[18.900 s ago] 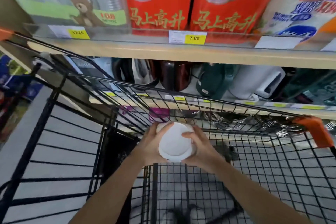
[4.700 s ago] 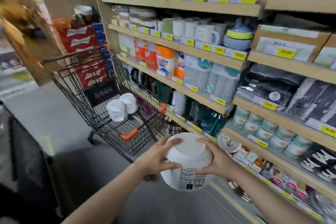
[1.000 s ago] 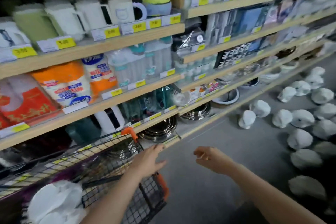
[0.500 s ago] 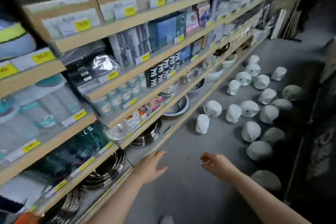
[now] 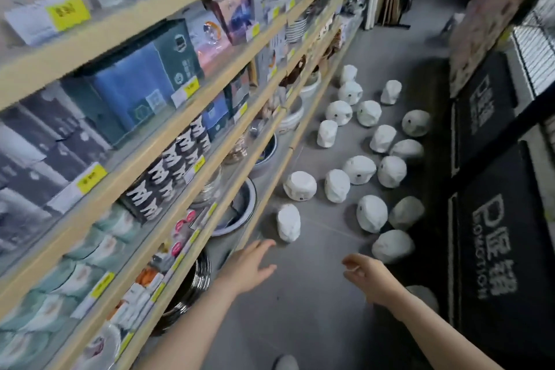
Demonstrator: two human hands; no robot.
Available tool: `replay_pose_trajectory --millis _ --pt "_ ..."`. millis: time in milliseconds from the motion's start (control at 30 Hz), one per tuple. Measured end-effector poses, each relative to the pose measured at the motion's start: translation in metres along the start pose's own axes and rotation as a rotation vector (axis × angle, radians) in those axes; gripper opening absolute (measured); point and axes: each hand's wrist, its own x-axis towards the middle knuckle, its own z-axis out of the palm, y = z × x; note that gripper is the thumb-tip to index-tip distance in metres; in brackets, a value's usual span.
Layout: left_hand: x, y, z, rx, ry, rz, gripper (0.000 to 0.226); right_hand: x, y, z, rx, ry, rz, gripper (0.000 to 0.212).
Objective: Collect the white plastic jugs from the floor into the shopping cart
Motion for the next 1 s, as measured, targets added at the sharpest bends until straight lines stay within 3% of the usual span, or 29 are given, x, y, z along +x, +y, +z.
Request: replay_pose_trajectory --millis 433,600,767,1000 --pt "0.296 0.093 -0.015 0.258 -0.232 0.354 0.049 0.114 0.124 -0.073 0.328 0.207 0.335 0.032" --pt "0.389 0.138 0.013 0.291 -0.333 0.53 0.05 0.141 0.172 -0.073 0.452 0.429 0.466 0.024" --pt "0.474 0.175 0.089 0.402 -0.412 0.789 0.052 0.174 0.234 -0.016 0.559 0.544 0.691 0.036" --pt "0.557 0.165 0.263 0.34 -0.445 1.071 0.055 0.22 0.324 0.109 0.704 0.754 0.87 0.038"
